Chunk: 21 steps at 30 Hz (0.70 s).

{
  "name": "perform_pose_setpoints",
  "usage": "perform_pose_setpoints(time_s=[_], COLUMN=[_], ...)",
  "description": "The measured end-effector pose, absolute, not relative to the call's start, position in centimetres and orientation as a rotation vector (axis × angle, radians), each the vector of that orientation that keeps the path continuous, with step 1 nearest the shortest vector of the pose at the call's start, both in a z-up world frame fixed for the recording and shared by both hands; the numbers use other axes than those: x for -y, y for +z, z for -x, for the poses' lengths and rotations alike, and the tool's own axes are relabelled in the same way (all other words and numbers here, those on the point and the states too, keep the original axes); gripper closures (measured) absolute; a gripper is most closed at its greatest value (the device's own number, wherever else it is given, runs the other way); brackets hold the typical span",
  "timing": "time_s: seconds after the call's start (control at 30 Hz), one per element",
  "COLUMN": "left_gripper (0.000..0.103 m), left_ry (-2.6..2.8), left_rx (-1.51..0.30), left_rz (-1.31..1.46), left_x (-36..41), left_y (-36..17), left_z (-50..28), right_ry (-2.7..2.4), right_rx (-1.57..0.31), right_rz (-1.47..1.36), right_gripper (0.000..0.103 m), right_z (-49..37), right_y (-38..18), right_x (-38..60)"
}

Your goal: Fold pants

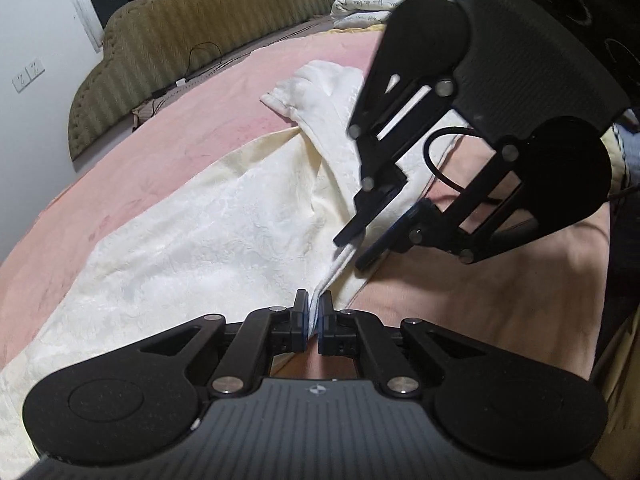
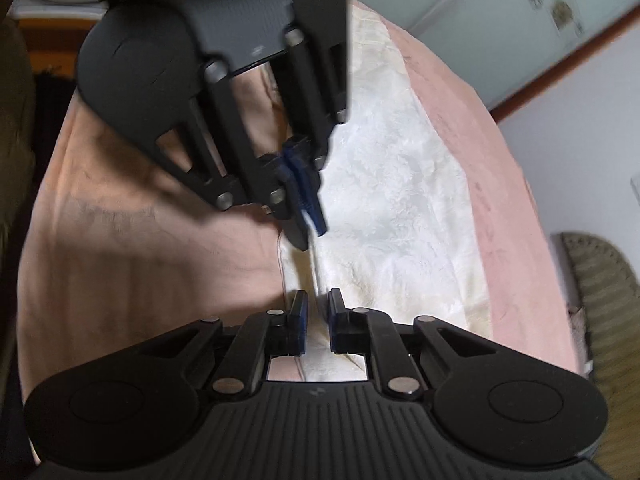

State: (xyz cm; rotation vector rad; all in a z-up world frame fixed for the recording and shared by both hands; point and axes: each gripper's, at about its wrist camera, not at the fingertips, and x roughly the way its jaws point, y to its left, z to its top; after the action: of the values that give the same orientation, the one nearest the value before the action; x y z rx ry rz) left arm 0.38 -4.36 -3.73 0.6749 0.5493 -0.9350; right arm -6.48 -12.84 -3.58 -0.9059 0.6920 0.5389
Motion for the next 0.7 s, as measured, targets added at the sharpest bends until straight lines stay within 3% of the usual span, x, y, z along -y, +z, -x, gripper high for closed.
perform_pose_setpoints(time_s=[0.07, 0.13, 0.23, 0.33, 0.4, 0.47, 0.6, 0.63, 0.67, 0.7], left_gripper=[0.095, 0.084, 0.082, 0.073, 0.050, 0.041, 0.041, 0.041, 0.041, 0.041], left_ry=[-0.954, -0.994, -1.060, -1.089, -1.045, -0.941, -0.838, -0.831, -0.829, -0.823], left_rx=[-0.574, -0.593, -0.598, -0.577, -0.549, -0.500, -0.474, -0.484, -0.493, -0.498], left_rz=[-0.639, -0.597, -0.515, -0.418, -0.371, -0.389, -0.430, -0.427, -0.420, -0.417], left_x=[4.0, 3.3, 2.3, 2.2, 2.8, 4.0, 6.9, 7.2, 7.5, 7.8], left_y=[-3.2, -2.6, -1.2, 0.3, 0.7, 0.6, -1.1, -1.8, -2.3, -2.8], left_z=[-0.9, -1.5, -1.8, -2.3, -2.9, -3.7, -6.2, -6.4, -6.9, -7.2], right_ry=[0.533, 0.509, 0.396, 0.180, 0.042, -0.058, -0.218, -0.290, -0.363, -0.448], right_rx=[-0.672, -0.670, -0.659, -0.675, -0.733, -0.806, -0.682, -0.638, -0.605, -0.581], right_rz=[0.863, 0.731, 0.518, 0.341, 0.243, 0.167, -0.091, -0.153, -0.204, -0.244], right_gripper=[0.092, 0.092, 0.091, 0.088, 0.078, 0.071, 0.069, 0.059, 0.036, 0.025], right_z=[7.0, 7.6, 8.0, 8.2, 8.5, 9.1, 13.2, 14.6, 15.8, 16.5], right_y=[-3.1, -1.9, -0.5, -0.8, -1.9, -3.4, -3.1, -2.6, -2.4, -2.0], right_x=[13.8, 15.7, 20.2, 25.4, 28.7, 31.1, 35.9, 37.7, 39.3, 41.1])
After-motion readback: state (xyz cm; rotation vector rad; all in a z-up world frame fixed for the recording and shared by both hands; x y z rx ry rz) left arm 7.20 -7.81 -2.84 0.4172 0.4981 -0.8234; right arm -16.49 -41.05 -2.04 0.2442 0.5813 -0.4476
